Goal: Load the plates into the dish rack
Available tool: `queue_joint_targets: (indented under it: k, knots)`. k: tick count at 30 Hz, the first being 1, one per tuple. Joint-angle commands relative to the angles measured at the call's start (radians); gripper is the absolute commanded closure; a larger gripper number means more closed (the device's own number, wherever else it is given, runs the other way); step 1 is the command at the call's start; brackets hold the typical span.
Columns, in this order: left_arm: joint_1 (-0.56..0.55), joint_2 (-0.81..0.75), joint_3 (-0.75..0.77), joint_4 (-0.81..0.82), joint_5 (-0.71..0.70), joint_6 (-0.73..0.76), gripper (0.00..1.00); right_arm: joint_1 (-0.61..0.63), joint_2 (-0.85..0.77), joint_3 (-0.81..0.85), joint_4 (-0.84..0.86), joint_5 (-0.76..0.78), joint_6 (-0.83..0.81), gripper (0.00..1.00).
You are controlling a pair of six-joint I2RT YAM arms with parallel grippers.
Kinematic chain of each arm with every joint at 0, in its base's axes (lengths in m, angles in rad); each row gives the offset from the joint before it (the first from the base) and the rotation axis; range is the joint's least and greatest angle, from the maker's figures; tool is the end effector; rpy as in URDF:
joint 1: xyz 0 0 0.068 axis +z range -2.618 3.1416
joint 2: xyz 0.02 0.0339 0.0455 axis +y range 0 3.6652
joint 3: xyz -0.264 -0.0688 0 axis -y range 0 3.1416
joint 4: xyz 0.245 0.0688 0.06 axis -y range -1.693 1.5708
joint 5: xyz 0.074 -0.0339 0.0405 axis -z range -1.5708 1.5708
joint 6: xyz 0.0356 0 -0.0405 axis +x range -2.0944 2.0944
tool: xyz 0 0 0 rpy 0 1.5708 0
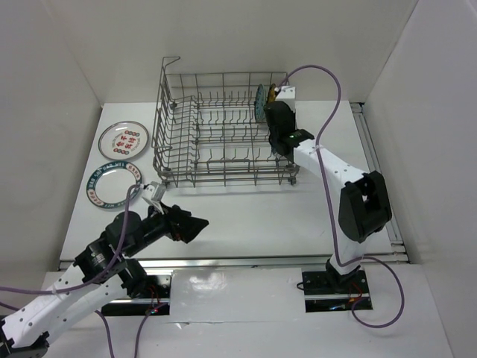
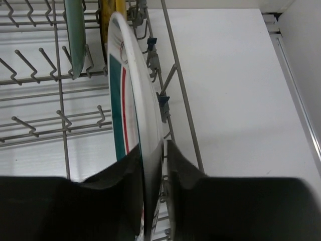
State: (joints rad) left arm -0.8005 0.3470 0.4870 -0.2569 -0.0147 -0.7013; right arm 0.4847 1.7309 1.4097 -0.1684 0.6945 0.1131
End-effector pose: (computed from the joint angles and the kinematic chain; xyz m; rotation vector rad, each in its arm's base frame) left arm 0.0803 -0.0820 0.2841 0.0781 1.8136 -1.0918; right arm 0.3671 0.1676 0.3060 0.0549 1.9534 -0.3230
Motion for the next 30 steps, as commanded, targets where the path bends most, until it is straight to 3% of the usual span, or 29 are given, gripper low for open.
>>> queue_joint_targets:
  k: [1, 5, 9, 11, 15, 18, 24, 28, 30]
  knots:
    - [-0.002, -0.013, 0.071, -0.080, -0.108, -0.082, 0.00, 0.017, 0.007, 0.015, 0.066, 0.030, 0.025, 0.69]
    - [-0.002, -0.003, 0.154, -0.261, -0.353, -0.223, 0.00, 0.026, 0.007, 0.005, 0.056, 0.043, 0.036, 0.34]
    - [-0.002, -0.038, 0.231, -0.454, -0.555, -0.409, 0.00, 0.061, -0.019, 0.005, 0.056, 0.066, 0.025, 0.19]
    - [-0.002, -0.065, 0.249, -0.571, -0.634, -0.487, 0.00, 0.077, -0.051, 0.005, 0.047, 0.079, 0.016, 0.01]
    - [-0.002, -0.127, 0.262, -0.723, -0.813, -0.702, 0.00, 0.126, -0.152, 0.017, 0.018, 0.106, 0.016, 0.00]
    - [-0.002, -0.140, 0.252, -0.765, -0.869, -0.831, 0.00, 0.166, -0.238, 0.047, -0.009, 0.115, 0.005, 0.00]
    - [-0.002, -0.044, 0.205, -0.858, -0.998, -1.082, 0.00, 0.375, -0.378, 0.100, -0.089, 0.192, -0.050, 0.00]
    - [-0.002, 0.062, 0.182, -0.724, -0.973, -1.008, 0.00, 0.497, -0.484, 0.052, -0.056, 0.270, -0.101, 0.00]
    - [-0.002, 0.111, 0.168, -0.706, -0.962, -1.050, 0.00, 0.523, -0.499, 0.043, -0.056, 0.284, -0.110, 0.00]
